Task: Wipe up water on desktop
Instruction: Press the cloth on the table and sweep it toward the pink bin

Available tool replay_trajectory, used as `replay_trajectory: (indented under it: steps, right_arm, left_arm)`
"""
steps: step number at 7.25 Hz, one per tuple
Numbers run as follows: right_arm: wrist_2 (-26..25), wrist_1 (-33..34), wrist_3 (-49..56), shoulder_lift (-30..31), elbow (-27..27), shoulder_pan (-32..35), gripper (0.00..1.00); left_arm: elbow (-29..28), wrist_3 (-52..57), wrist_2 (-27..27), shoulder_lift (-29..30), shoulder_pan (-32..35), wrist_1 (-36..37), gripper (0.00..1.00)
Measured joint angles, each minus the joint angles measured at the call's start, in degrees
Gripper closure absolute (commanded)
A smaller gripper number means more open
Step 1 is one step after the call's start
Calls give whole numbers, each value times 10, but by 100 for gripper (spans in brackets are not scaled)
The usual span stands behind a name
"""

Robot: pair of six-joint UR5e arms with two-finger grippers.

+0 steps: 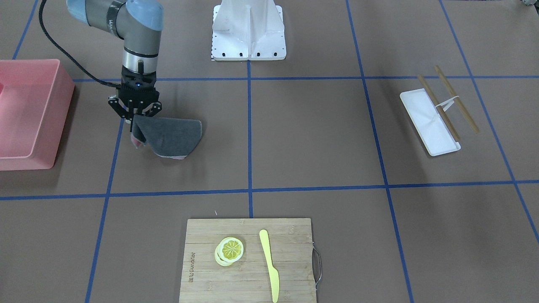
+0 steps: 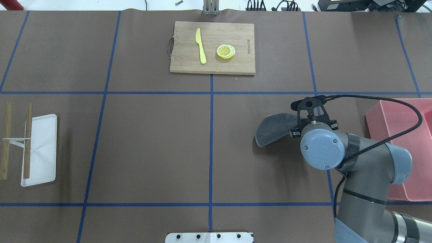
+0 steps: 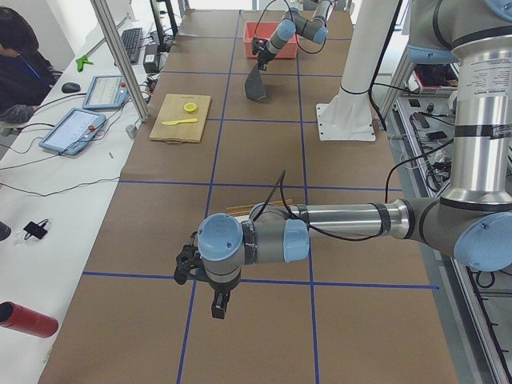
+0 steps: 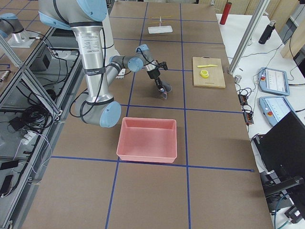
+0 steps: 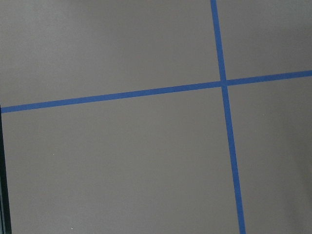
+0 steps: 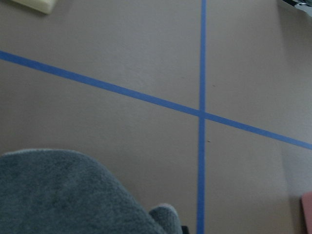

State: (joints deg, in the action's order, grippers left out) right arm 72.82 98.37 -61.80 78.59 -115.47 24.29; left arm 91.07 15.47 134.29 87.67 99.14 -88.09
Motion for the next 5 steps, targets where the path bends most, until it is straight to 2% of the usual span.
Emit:
replay_trajectory:
  steps: [2, 3, 4, 5]
  right_arm:
    - [-3, 1, 46, 68, 2, 35, 100]
    - [-2, 2, 64, 71, 8, 46, 100]
    - [-1, 2, 66, 39, 26, 49, 100]
    - [3, 3, 52, -24, 66, 47, 100]
  left_arm:
    - [0, 0, 1, 0, 0, -1, 1]
    - [1, 0, 1, 0, 0, -1, 1]
    - [1, 0, 1, 0, 0, -1, 2]
    - [0, 0, 1, 0, 0, -1, 2]
